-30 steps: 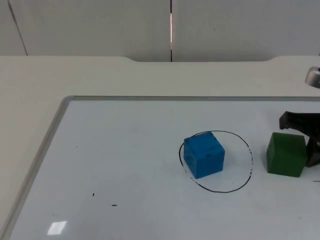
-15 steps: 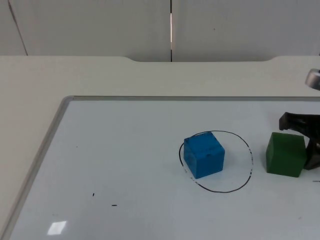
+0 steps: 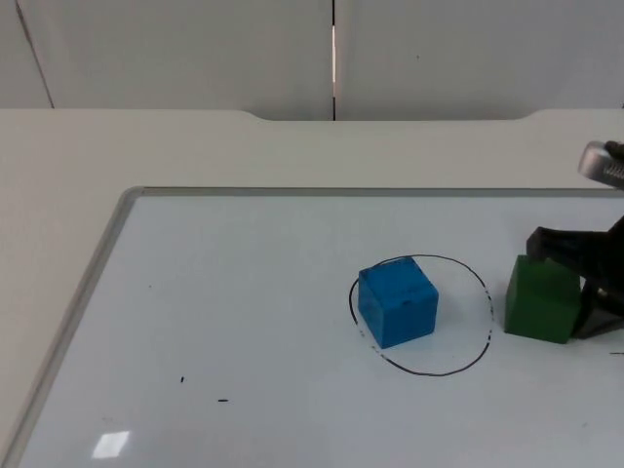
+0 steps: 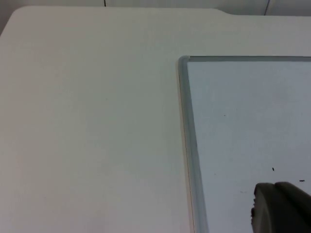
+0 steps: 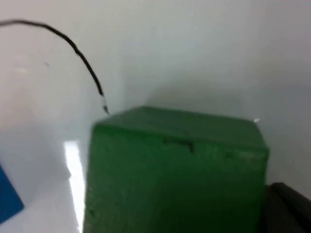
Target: Push the two cubes into the marked area.
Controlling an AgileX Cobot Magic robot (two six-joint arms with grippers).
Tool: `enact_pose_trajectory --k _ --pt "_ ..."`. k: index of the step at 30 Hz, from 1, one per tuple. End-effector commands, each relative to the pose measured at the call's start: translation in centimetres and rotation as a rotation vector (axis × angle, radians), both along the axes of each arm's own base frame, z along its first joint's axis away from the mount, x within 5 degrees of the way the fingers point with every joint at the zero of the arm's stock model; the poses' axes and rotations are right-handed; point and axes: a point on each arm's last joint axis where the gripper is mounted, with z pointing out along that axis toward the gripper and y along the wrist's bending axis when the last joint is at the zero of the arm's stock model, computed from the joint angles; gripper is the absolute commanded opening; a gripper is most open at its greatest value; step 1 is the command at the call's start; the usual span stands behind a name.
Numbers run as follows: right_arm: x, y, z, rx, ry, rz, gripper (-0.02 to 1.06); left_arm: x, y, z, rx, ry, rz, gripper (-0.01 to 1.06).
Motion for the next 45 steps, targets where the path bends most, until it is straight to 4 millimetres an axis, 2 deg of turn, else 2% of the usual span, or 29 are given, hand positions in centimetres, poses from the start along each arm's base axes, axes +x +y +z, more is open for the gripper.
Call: enact_pose_trajectory --k 1,3,12,17,24,45 --pt "-0.2 0.6 -0.7 -0.005 0.023 0.019 0.00 0.1 0.0 0.0 -0.005 -0.010 0.001 0.00" --pt "-0.2 1.1 -1.4 -0.007 0.024 0.024 0.00 0.1 0.0 0.0 -0.005 -0.010 0.001 0.00" --pt "-0.1 1.5 -1.4 0.003 0.007 0.013 0.00 0.1 0.0 0.0 -0.005 -0.010 0.001 0.00" --pt "0.2 1.7 -1.1 0.008 0.007 0.023 0.00 0.1 0.0 0.0 -0.005 -0.010 0.001 0.00" --pt "1.8 2.2 0.2 0.018 -0.045 0.058 0.00 0.1 0.0 0.0 -0.005 -0.010 0.001 0.00" --pt "2.0 2.6 0.3 0.025 -0.080 0.064 0.00 0.1 0.0 0.0 -0.005 -0.010 0.001 0.00"
